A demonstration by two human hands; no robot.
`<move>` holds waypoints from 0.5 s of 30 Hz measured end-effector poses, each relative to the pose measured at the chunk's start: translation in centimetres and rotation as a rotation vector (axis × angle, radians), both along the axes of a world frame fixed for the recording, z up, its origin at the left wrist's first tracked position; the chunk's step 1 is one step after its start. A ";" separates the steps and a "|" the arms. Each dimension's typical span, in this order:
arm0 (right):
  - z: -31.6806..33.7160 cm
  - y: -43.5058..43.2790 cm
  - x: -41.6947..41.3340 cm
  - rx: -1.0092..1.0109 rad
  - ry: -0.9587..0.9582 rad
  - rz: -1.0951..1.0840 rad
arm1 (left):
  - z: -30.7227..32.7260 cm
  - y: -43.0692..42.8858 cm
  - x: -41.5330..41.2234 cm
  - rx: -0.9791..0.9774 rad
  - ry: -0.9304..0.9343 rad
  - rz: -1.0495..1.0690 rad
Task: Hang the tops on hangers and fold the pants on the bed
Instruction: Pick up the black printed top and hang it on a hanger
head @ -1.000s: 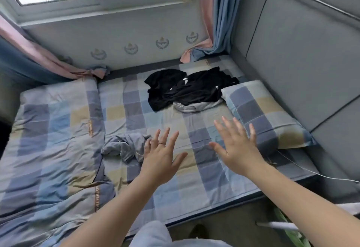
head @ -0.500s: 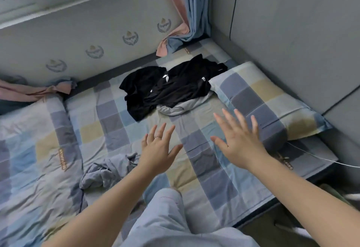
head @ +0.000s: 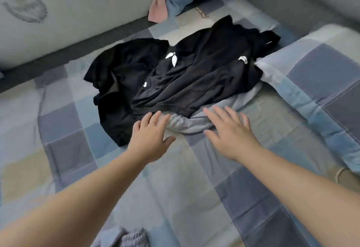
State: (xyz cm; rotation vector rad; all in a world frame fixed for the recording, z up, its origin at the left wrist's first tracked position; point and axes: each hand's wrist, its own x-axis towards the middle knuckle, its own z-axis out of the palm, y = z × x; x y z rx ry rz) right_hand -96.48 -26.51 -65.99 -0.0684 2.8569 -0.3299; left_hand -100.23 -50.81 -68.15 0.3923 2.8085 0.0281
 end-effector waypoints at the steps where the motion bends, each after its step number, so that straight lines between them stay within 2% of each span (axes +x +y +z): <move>1: -1.5 -0.6 -1.7 -0.002 0.004 -0.012 | -1.6 -0.4 -1.9 -0.031 -0.002 -0.001; 4: -5.4 -2.0 -6.4 -0.025 0.001 -0.040 | -5.1 -1.1 -6.9 -0.050 0.013 0.044; 10: -10.5 -2.3 -13.9 0.016 -0.103 -0.127 | -8.4 3.3 -13.3 0.166 0.077 0.026; 12: -11.9 -1.6 -15.5 -0.023 -0.131 -0.155 | -9.1 4.7 -15.2 0.280 0.058 0.135; 15: -13.9 -1.0 -17.1 -0.004 -0.056 -0.134 | -10.8 4.9 -17.4 0.378 0.017 0.327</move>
